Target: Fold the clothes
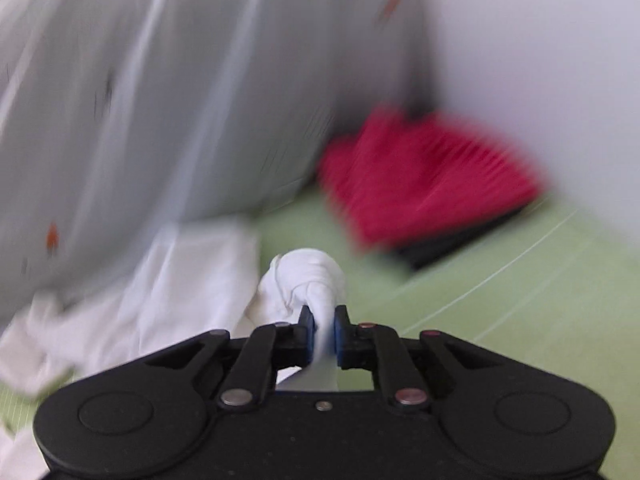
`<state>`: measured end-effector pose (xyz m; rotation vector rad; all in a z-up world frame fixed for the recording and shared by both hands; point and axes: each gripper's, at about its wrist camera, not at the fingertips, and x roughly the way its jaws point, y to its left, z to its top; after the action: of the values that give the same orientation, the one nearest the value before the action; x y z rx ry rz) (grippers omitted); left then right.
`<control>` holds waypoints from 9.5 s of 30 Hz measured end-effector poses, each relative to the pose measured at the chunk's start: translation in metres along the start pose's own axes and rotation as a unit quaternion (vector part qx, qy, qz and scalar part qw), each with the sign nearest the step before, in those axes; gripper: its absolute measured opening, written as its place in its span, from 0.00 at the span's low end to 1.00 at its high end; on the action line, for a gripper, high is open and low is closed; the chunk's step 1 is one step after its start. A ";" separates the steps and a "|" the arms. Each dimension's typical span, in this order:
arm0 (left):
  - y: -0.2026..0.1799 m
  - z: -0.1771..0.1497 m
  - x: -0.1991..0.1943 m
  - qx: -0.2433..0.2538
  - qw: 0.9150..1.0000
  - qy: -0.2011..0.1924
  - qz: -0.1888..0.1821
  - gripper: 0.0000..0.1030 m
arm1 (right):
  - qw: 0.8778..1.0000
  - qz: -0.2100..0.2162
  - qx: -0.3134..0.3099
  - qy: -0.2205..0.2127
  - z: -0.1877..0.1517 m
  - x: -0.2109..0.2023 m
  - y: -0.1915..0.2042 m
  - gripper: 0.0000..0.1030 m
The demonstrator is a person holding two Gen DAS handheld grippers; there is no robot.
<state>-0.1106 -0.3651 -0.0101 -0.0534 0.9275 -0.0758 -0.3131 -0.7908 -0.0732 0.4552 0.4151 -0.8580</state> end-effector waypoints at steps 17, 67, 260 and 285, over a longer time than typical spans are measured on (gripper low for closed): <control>0.067 -0.027 -0.014 -0.045 0.999 0.015 0.023 0.73 | 0.989 -0.115 -0.040 0.086 -0.043 -0.027 -0.006 0.90; 0.203 0.176 0.298 0.130 0.988 0.070 -0.043 0.05 | 0.961 -0.094 -0.026 0.257 -0.156 0.049 0.352 0.99; 0.192 0.262 0.336 0.058 0.997 0.038 -0.016 0.60 | 0.972 -0.019 -0.128 0.198 -0.165 0.112 0.385 0.84; 0.217 0.215 0.301 0.053 0.994 0.052 0.078 0.17 | 0.969 -0.001 -0.142 0.202 -0.160 0.097 0.397 0.87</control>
<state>0.2510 -0.1725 -0.1385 0.1230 1.0265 0.0168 0.0328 -0.5384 -0.1713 0.3619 0.9007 -0.6914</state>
